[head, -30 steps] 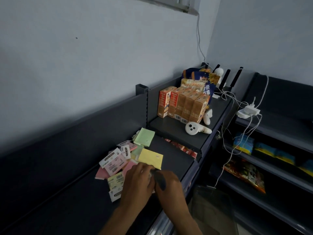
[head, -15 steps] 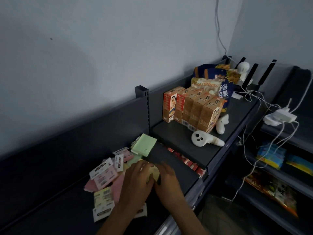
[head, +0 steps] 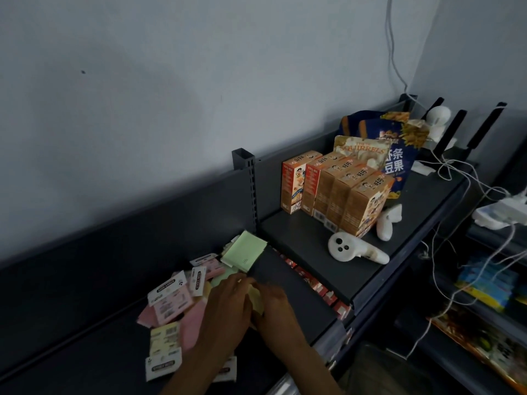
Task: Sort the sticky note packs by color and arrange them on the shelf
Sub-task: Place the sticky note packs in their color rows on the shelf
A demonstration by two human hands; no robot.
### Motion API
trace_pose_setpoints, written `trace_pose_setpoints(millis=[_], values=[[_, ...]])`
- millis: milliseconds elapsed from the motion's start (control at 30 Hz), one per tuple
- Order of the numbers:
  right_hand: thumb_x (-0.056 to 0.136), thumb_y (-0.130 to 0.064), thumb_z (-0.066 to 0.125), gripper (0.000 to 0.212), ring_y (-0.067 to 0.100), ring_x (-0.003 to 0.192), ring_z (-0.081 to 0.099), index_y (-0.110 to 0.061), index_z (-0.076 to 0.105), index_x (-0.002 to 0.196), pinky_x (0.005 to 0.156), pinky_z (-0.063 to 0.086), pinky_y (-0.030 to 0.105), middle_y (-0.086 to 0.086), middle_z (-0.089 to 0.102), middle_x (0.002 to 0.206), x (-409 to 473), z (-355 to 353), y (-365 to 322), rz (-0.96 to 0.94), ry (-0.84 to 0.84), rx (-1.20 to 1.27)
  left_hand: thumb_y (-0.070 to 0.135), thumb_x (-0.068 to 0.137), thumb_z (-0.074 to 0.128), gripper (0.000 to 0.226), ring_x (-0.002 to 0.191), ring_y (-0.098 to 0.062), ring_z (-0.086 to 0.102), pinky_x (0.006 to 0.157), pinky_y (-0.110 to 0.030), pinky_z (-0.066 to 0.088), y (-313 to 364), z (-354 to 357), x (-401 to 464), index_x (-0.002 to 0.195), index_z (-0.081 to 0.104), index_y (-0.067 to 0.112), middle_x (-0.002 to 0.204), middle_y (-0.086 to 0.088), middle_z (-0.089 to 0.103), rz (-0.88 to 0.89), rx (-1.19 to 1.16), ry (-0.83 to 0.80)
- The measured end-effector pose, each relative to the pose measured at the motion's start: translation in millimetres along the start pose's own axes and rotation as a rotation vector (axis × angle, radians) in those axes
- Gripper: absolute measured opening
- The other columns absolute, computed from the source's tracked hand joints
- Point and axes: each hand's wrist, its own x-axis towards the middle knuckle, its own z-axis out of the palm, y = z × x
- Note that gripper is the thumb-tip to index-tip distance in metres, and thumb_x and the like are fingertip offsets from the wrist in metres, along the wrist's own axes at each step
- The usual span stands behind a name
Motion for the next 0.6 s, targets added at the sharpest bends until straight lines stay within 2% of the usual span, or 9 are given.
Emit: trace_pose_setpoints(millis=[67,167,233,300,367,500,600], values=[[0.082,-0.009,0.058,0.017,0.015,0.081,0.054,-0.018,0.069,0.091,0.078,0.040,0.023,-0.001,0.066,0.086,0,5,7,-0.011,-0.015,-0.031,0.031,0.087,0.035,0.051,0.115,-0.020,0.060,0.097,-0.038,0.052,1,2,0,0.128,0.062,0.018,0.129,-0.001,0.062,-0.005,0.032,0.003],[0.087,-0.025,0.049,0.034,0.007,0.094,0.049,-0.028,0.064,0.118,0.082,0.029,0.008,-0.006,0.061,0.103,0,9,21,0.089,-0.085,-0.039,0.031,0.089,0.036,0.051,0.122,-0.021,0.057,0.103,-0.040,0.048,5,2,-1,0.132,0.059,0.017,0.134,-0.002,0.059,0.020,0.021,0.005],[0.090,-0.021,0.051,0.024,-0.002,0.086,0.047,-0.025,0.064,0.111,0.076,0.033,0.003,-0.002,0.061,0.102,-1,-2,18,0.147,-0.154,0.039,0.030,0.090,0.039,0.049,0.129,-0.022,0.052,0.106,-0.042,0.045,13,-5,-2,0.134,0.057,0.017,0.140,-0.003,0.054,0.032,-0.024,0.036],[0.092,-0.010,0.056,0.014,-0.005,0.083,0.049,-0.020,0.064,0.098,0.068,0.040,0.006,0.001,0.062,0.098,-3,-20,8,0.197,-0.188,0.141,0.028,0.093,0.048,0.044,0.132,-0.021,0.048,0.108,-0.038,0.043,21,-14,-2,0.135,0.056,0.020,0.145,-0.002,0.049,0.023,-0.040,0.071],[0.093,-0.010,0.059,0.010,-0.004,0.078,0.057,-0.018,0.064,0.097,0.063,0.045,0.011,-0.003,0.065,0.093,-5,-33,5,0.236,-0.174,0.253,0.029,0.095,0.056,0.039,0.128,-0.023,0.050,0.104,-0.033,0.043,29,-21,-4,0.134,0.057,0.022,0.144,-0.005,0.049,0.058,0.022,0.145],[0.094,-0.023,0.063,0.009,-0.001,0.070,0.063,-0.017,0.059,0.099,0.054,0.049,0.018,-0.005,0.068,0.085,-8,-53,-4,0.279,-0.142,0.386,0.045,0.100,0.036,0.038,0.113,-0.017,0.056,0.091,-0.032,0.051,38,-27,-7,0.133,0.046,0.029,0.131,0.002,0.049,0.001,-0.031,0.144],[0.092,-0.023,0.064,0.013,0.001,0.063,0.060,-0.016,0.053,0.096,0.051,0.047,0.020,-0.002,0.066,0.081,-9,-64,-12,0.295,-0.102,0.444,0.049,0.101,0.036,0.038,0.112,-0.013,0.052,0.089,-0.020,0.041,45,-30,-12,0.132,0.050,0.032,0.127,0.007,0.048,-0.058,-0.029,0.115]])
